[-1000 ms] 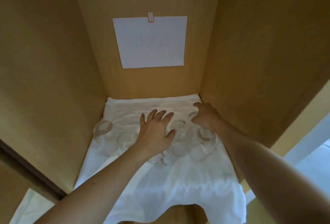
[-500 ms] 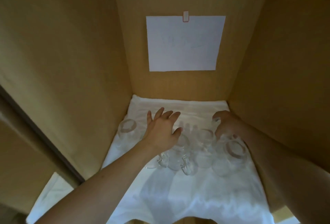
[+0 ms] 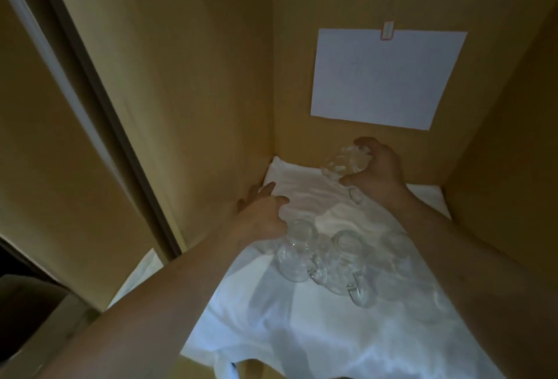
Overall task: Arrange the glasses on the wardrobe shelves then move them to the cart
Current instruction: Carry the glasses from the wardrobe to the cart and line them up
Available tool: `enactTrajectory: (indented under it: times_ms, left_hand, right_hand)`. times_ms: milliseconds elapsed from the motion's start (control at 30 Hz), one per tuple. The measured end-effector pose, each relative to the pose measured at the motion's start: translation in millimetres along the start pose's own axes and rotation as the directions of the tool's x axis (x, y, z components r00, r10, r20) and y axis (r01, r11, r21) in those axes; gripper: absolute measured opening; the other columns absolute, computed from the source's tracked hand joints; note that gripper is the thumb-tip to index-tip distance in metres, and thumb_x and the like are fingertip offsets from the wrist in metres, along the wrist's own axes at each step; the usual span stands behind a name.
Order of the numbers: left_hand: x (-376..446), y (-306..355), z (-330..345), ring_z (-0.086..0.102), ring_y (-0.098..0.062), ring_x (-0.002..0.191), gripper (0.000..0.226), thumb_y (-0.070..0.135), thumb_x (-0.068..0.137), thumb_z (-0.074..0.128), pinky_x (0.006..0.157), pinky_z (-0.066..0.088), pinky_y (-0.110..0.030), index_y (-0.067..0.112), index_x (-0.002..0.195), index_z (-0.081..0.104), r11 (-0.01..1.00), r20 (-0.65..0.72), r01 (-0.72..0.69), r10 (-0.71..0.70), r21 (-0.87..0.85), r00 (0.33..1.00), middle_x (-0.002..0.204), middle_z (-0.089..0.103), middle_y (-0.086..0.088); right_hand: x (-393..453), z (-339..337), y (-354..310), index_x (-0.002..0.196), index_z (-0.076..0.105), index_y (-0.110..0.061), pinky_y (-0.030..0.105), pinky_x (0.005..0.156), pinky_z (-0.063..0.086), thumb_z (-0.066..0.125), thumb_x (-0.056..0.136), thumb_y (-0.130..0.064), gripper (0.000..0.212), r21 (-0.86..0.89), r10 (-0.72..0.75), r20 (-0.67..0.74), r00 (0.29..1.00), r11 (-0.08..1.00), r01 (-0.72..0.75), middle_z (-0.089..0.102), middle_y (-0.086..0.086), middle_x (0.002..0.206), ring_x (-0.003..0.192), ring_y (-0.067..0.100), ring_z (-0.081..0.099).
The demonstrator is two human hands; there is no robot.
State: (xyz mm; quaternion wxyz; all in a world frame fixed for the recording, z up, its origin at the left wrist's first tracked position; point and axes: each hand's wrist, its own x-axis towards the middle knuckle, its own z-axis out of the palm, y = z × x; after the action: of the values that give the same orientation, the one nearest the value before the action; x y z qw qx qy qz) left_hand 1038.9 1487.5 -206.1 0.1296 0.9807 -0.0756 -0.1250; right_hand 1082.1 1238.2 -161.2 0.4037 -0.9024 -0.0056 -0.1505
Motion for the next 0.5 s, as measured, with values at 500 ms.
enactTrajectory:
  times_ms: [500]
  left_hand:
    - [11,4,-37,0.044,-0.031,0.122,0.071,0.006,0.080,0.071,0.083,0.043,-0.031,0.032,0.142,0.049,0.985,-0.153,-0.132,0.148,0.113,0.977,0.139,0.039,-0.005]
  right_hand:
    - [-10,29,-6,0.129,0.061,-0.022,0.025,0.090,0.047,0.099,0.051,-0.015,0.087,0.201,0.081,-0.060,0.995,0.977,-0.068,0.062,-0.003,0.118,0.110,0.017,0.060]
